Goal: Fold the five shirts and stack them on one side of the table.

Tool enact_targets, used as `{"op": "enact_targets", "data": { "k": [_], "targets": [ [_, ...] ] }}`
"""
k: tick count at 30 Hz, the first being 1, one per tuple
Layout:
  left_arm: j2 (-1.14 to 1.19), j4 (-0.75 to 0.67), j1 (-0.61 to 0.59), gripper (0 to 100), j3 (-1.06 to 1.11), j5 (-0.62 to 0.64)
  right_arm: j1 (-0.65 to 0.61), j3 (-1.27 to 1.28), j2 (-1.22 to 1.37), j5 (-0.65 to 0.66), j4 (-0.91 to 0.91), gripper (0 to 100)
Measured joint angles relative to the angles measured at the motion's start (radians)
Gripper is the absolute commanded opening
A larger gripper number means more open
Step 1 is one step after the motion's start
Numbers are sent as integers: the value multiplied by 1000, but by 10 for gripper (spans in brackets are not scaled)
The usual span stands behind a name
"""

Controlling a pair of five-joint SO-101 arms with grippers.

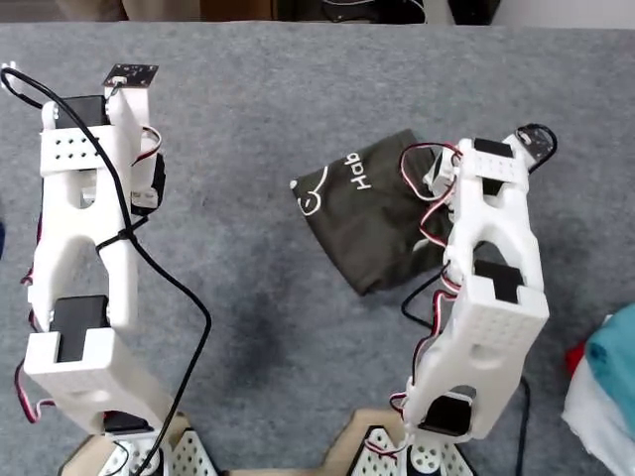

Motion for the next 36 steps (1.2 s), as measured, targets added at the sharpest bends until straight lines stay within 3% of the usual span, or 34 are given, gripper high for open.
{"op": "enact_targets", "data": {
  "k": [3, 7, 21, 36],
  "targets": [
    [0, 0, 0, 19, 0, 0, -3, -23, 8, 0, 43, 195],
    [0, 0, 0, 19, 0, 0, -8, -35, 14, 6, 124, 0],
    [0, 0, 0, 19, 0, 0, 37, -94, 32, 104, 170, 5],
    [0, 0, -25, 19, 0, 0, 423, -582, -35, 462, 514, 5]
  ]
}}
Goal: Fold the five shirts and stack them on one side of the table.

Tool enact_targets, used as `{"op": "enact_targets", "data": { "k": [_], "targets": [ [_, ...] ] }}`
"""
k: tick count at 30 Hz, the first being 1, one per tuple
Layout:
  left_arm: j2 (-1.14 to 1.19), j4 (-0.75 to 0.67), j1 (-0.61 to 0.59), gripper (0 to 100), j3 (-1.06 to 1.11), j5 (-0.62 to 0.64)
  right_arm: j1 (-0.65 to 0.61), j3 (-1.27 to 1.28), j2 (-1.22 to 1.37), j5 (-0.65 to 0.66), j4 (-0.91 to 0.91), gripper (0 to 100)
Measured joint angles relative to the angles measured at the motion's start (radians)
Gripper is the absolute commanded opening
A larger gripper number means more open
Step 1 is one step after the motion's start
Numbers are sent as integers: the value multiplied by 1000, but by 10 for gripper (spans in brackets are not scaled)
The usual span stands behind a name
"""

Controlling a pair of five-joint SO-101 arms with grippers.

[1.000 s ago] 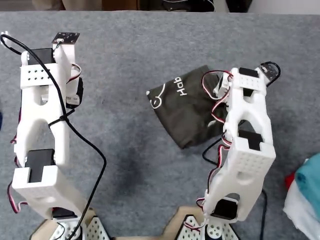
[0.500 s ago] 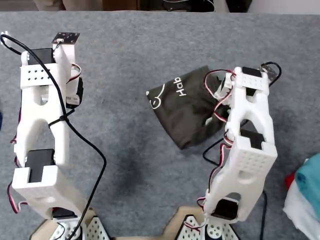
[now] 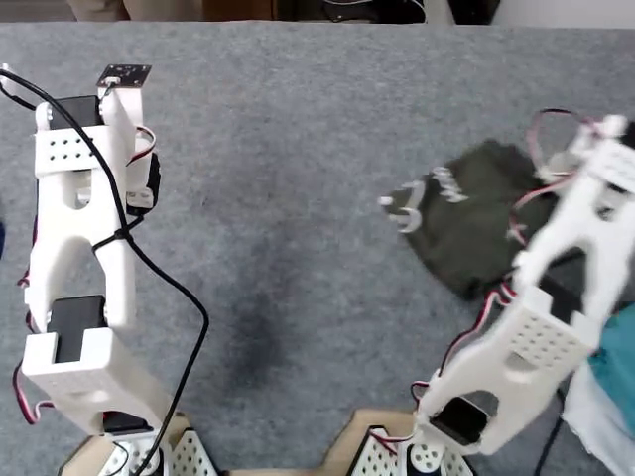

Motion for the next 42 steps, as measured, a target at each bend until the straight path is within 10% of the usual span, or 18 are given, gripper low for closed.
{"op": "enact_targets", "data": {
  "k": [23, 42],
  "targets": [
    [0, 0, -31, 19, 0, 0, 710, -362, 0, 474, 175, 5],
    [0, 0, -31, 19, 0, 0, 881, -344, -238, 606, 178, 5]
  ]
}}
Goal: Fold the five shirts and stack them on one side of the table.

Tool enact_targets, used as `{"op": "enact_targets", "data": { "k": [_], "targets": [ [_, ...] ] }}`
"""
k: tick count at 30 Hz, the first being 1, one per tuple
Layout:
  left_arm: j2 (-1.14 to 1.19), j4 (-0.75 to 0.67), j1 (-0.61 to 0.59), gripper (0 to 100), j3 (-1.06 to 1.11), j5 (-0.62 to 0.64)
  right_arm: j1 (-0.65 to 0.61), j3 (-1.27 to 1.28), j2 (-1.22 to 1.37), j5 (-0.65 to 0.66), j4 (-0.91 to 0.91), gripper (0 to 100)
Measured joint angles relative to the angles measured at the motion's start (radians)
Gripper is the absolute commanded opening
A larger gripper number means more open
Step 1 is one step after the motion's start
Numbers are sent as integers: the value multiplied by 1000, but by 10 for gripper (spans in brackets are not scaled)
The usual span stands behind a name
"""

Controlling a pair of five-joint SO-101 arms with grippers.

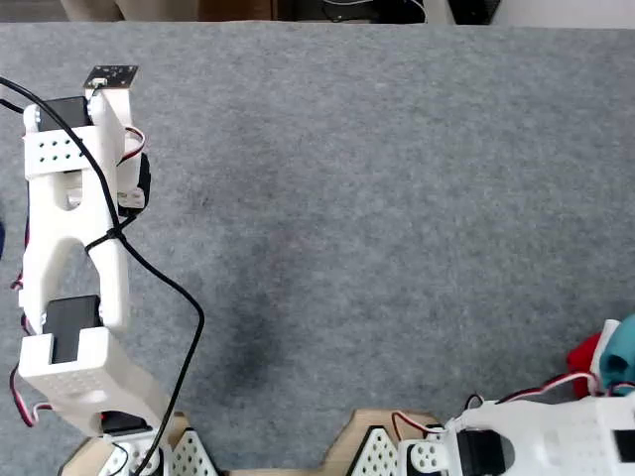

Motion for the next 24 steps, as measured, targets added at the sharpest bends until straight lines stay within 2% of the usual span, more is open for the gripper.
{"op": "enact_targets", "data": {
  "k": [4, 12, 15, 19, 24],
  "targets": [
    [0, 0, 0, 19, 0, 0, -2, 166, -87, 5, 0, 5],
    [0, 0, 0, 19, 0, 0, -2, 545, -175, 121, -14, 5],
    [0, 0, 0, 19, 0, 0, 0, 597, -199, 195, -29, 5],
    [0, 0, 0, 19, 0, 0, 9, 617, -229, 354, -29, 5],
    [0, 0, 0, 19, 0, 0, 38, 618, -244, 410, -29, 8]
  ]
}}
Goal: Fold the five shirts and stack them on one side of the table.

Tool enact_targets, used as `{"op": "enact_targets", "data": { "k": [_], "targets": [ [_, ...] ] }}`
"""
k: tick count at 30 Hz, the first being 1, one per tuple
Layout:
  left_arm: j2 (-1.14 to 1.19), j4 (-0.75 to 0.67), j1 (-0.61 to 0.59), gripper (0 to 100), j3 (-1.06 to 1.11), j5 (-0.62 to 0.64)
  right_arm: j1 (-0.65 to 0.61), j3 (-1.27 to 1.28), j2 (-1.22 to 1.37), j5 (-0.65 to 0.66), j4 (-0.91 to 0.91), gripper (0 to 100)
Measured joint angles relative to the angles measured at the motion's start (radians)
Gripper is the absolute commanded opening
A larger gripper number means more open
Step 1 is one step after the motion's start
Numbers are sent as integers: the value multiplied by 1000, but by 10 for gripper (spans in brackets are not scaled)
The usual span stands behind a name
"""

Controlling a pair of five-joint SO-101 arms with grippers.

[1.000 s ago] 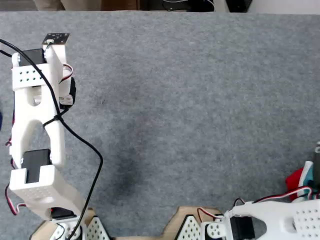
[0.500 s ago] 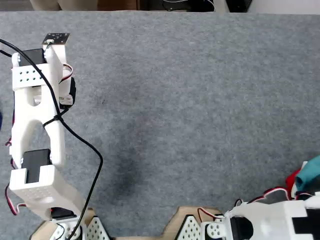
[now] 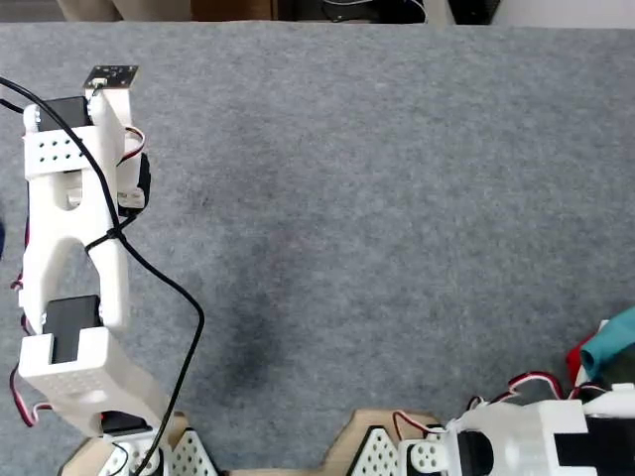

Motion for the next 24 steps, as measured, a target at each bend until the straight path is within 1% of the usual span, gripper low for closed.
{"op": "enact_targets", "data": {
  "k": [3, 5, 7, 12, 15, 17, 24],
  "targets": [
    [0, 0, 0, 19, 0, -17, 43, 0, 0, 3, 0, 14],
    [0, 0, 0, 19, 0, -21, 68, 0, 0, 14, 0, 62],
    [0, 0, 0, 19, 0, -21, 86, 5, 0, 29, 0, 147],
    [0, 0, 0, 19, 0, -21, 123, 6, 0, 15, 0, 382],
    [0, 0, 0, 19, 0, -21, 123, 6, 0, 14, 0, 477],
    [0, 0, 0, 19, 0, -21, 123, 6, 0, 14, 14, 500],
    [0, 0, 0, 19, 0, -28, 98, 6, 0, 14, 23, 500]
  ]
}}
